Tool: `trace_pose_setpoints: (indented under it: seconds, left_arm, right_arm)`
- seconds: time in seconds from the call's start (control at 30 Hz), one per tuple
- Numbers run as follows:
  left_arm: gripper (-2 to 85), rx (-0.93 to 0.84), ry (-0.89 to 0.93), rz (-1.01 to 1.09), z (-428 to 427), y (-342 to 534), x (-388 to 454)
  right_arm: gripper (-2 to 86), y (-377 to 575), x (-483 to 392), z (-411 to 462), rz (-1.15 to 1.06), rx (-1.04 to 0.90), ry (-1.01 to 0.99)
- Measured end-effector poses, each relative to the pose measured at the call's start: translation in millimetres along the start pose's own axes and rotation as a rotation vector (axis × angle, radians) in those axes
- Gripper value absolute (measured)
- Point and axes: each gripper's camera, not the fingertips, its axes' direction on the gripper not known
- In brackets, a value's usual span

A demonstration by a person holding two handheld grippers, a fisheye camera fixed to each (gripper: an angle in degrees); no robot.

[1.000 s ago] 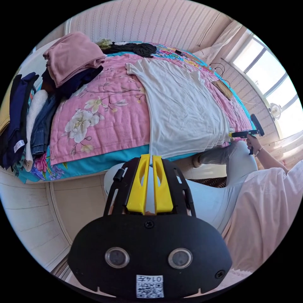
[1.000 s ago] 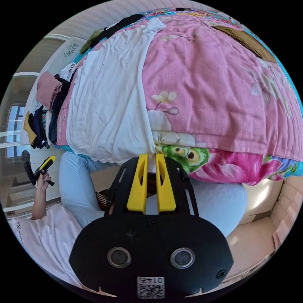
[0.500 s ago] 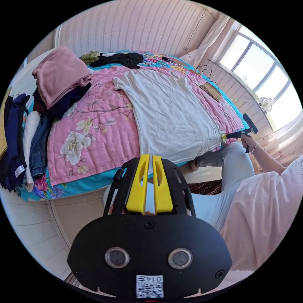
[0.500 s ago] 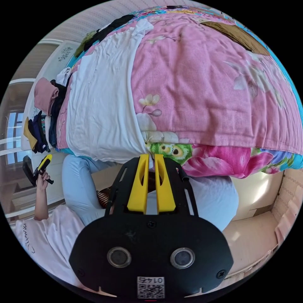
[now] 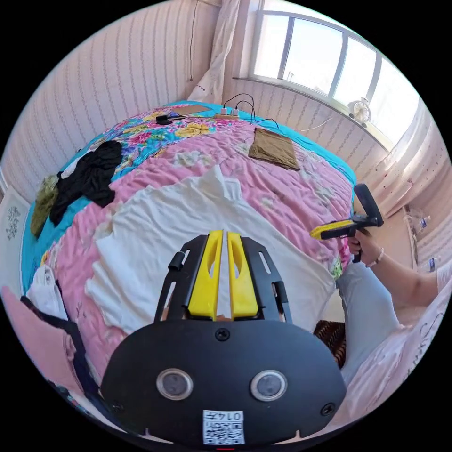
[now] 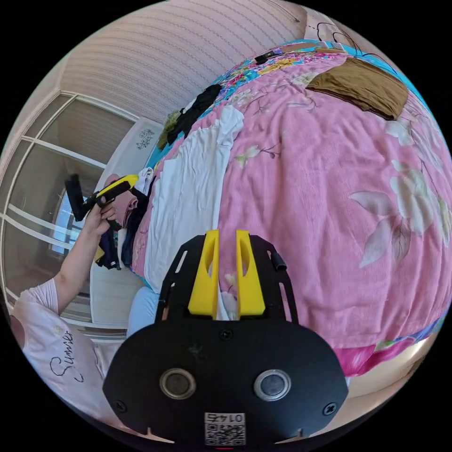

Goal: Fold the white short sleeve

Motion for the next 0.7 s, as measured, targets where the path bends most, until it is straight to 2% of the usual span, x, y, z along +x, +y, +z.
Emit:
trace_pose_setpoints:
  seconds: [0.23, 0.33, 0.37, 0.4, 0.47, 0.7]
  left_arm:
    - [4.6, 0.056, -0.082, -0.045, 100, -121, -8]
    - [4.7, -0.032, -0.050, -0.006, 149, -151, -9]
    - [3.2, -0.111, -0.058, 0.013, 168, -157, -10]
    - [1.7, -0.177, -0.096, 0.036, 182, -158, -12]
    - [0.1, -0.180, -0.184, 0.001, 186, -151, -21]
    - [-1.0, -0.076, -0.109, -0.153, 185, -105, -73]
  right_arm:
    - [5.5, -43, 12, 11, -0.056, -0.026, -0.014]
    - [4.2, -59, 23, 15, -0.068, -0.046, -0.020]
    - [3.6, -65, 28, 15, -0.069, -0.042, -0.043]
    - [3.1, -71, 31, 14, -0.075, -0.038, -0.061]
    - [2.8, -83, 34, 11, -0.089, -0.034, -0.072]
    - [3.5, -144, 31, 6, -0.146, 0.011, -0.034]
